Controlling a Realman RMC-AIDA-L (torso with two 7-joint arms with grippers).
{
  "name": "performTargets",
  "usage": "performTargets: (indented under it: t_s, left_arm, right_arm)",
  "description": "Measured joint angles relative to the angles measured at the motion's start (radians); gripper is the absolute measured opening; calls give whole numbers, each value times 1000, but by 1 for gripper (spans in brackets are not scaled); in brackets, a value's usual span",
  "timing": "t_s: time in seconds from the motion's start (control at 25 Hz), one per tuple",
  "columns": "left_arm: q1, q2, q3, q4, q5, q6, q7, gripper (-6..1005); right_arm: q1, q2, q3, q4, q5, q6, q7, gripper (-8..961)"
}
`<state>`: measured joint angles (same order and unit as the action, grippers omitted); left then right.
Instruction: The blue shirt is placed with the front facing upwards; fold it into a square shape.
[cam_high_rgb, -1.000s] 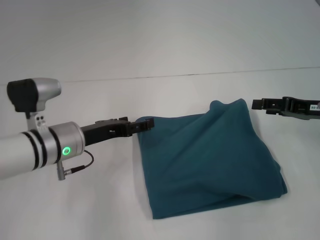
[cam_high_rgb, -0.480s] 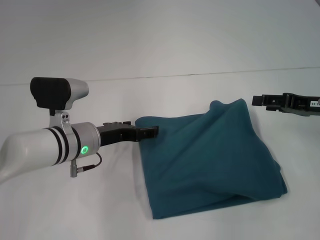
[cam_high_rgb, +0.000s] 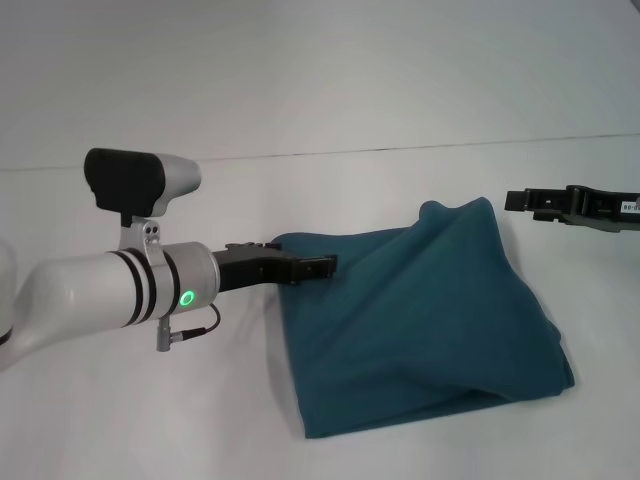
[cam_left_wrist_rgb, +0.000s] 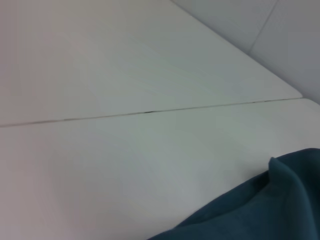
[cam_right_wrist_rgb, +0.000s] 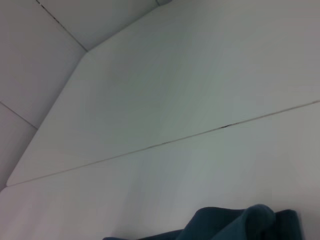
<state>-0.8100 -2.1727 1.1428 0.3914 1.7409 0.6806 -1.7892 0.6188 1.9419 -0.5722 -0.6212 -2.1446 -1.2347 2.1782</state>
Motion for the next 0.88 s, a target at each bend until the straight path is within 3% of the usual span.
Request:
performTargets:
  t_s: [0.52,0.76,0.88]
  left_arm:
    - [-23,-1,35,-4,-6,-32,-1,896]
    - [-23,-1,35,-4,-2,-59,0,705]
    - [-23,-1,35,-4,-3,-64,4,712]
  right_arm:
    - [-2,5,2,0,0,14,-3,685]
    - [-1,6,2,0,0,16,-5,685]
    - [-1,7,2,0,0,16,-6,685]
